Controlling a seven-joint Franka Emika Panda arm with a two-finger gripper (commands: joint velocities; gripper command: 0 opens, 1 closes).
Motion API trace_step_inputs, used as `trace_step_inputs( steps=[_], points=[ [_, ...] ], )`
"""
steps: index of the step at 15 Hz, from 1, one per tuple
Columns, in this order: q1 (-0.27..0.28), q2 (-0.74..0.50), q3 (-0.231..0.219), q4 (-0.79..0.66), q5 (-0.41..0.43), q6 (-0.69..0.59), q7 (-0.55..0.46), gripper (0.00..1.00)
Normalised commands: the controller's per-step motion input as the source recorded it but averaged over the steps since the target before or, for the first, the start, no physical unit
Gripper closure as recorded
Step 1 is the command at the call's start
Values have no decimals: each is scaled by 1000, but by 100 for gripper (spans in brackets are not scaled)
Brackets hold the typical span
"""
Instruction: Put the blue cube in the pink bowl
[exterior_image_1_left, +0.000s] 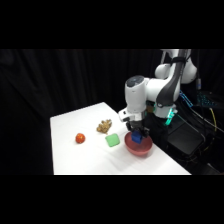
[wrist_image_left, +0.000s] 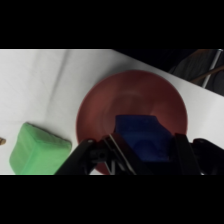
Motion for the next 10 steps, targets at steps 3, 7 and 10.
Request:
trace_step_inputs(
  steps=[3, 7, 10],
  points=[
    [-6, 60, 35, 39, 51, 49, -78, 24],
    [-19, 22, 40, 52, 50, -17, -97, 0],
    [-7, -91, 23, 27, -23, -135, -30, 0]
  ],
)
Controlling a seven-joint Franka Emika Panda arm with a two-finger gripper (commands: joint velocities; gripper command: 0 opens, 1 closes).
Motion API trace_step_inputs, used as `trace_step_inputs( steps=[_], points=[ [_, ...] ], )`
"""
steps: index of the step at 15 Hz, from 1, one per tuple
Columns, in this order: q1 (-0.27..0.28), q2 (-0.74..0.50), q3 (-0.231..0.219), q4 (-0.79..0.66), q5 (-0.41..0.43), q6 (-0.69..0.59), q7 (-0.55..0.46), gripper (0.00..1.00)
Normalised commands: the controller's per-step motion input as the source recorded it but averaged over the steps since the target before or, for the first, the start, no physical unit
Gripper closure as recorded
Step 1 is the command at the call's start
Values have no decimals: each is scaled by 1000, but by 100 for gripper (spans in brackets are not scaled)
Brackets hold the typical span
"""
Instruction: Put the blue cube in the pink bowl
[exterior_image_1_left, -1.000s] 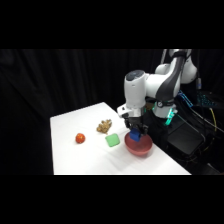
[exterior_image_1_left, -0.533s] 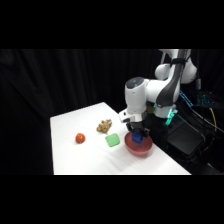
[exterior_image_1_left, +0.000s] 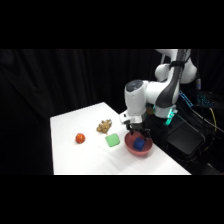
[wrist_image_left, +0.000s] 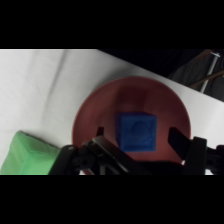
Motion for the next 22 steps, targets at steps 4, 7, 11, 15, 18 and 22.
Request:
trace_step_inputs(
  steps=[4, 7, 11, 15, 18, 22],
  points=[
    [14, -245, -5, 11, -106, -277, 75, 0],
    [34, -347, -32, 26, -174, -340, 169, 0],
    [30, -381, -40, 59, -163, -351, 168, 0],
    [11, -360, -45, 106, -187, -391, 157, 0],
    [1, -278, -30, 162, -147, -393, 105, 0],
    [-17, -178, -47, 210, -86, -328, 22, 0]
  ],
)
